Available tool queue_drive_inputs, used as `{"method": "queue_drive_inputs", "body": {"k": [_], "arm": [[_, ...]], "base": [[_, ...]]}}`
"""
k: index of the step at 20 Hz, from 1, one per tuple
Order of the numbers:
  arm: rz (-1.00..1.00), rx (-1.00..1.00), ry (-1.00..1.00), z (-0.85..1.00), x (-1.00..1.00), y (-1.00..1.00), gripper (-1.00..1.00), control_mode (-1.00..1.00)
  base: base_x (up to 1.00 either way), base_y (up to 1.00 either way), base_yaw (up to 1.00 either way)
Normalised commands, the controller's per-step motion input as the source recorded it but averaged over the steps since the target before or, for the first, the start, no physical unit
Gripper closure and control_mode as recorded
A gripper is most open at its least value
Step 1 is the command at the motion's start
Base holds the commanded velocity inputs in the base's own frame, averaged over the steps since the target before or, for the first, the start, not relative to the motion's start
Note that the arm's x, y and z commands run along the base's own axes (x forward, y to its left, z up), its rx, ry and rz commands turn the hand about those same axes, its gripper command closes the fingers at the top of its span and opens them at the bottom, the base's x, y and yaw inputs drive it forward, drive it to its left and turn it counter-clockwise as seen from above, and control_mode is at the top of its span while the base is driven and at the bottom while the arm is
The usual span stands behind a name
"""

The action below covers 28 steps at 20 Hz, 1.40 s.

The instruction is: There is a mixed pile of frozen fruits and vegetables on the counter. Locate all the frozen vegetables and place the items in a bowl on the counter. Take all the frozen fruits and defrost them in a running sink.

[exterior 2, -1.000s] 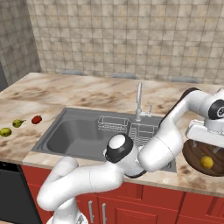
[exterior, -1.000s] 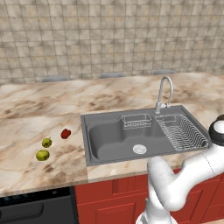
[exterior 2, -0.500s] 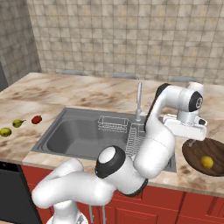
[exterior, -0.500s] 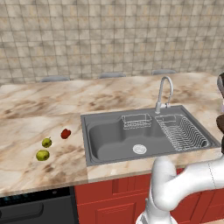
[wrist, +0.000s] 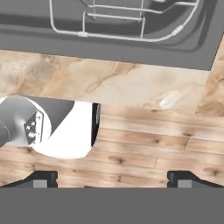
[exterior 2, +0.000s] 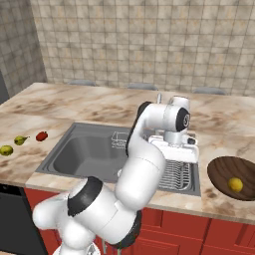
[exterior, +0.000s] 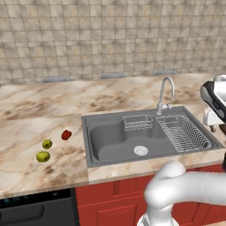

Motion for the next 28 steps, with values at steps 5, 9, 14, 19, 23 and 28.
{"method": "queue_drive_inputs", "body": {"k": [5, 9, 14, 19, 23, 28], "arm": [[-0.08, -0.05, -0.01, 0.00, -0.25, 0.93, -1.00, -1.00], [-0.13, -0.03, -0.07, 0.00, -0.03, 0.90, -1.00, -1.00], [-0.17, -0.01, -0.14, 0.00, -0.06, 0.81, -1.00, -1.00], [-0.18, -0.01, -0.12, 0.00, -0.09, 0.76, -1.00, -1.00], [-0.09, -0.04, -0.02, 0.00, 0.00, 0.96, -1.00, -1.00], [-0.01, -0.10, 0.03, 0.00, 0.09, 1.00, -1.00, -1.00]], "base": [[0.00, 0.00, 0.00], [0.00, 0.00, 0.00], [0.00, 0.00, 0.00], [0.00, 0.00, 0.00], [0.00, 0.00, 0.00], [0.00, 0.00, 0.00]]}}
